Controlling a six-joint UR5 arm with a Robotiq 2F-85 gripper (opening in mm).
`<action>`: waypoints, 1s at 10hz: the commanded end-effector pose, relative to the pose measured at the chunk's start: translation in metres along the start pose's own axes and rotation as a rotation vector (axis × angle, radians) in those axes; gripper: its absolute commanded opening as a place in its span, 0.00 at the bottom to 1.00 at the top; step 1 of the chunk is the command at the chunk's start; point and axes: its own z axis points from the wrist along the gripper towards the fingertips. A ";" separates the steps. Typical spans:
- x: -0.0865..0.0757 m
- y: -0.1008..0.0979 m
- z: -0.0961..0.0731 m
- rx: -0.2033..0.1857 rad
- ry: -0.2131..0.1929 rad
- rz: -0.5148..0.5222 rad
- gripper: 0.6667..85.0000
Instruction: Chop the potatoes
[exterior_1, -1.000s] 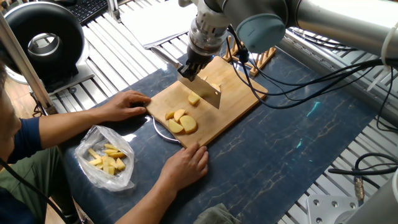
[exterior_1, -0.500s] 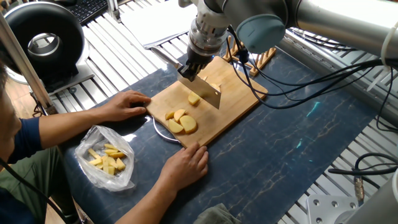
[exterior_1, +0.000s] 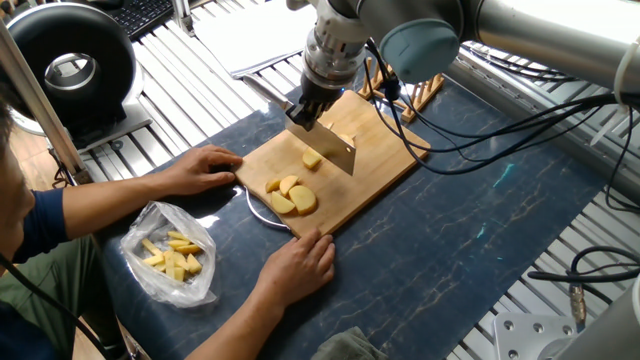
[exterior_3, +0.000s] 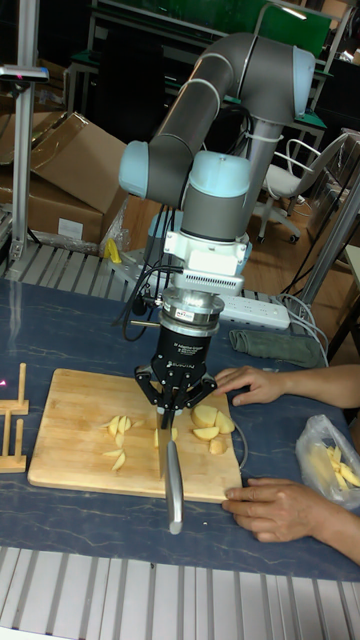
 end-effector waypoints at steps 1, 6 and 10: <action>-0.001 0.002 0.000 -0.010 -0.003 0.013 0.00; -0.002 0.000 0.003 -0.005 -0.010 0.008 0.00; -0.002 0.000 0.005 -0.004 -0.015 0.008 0.00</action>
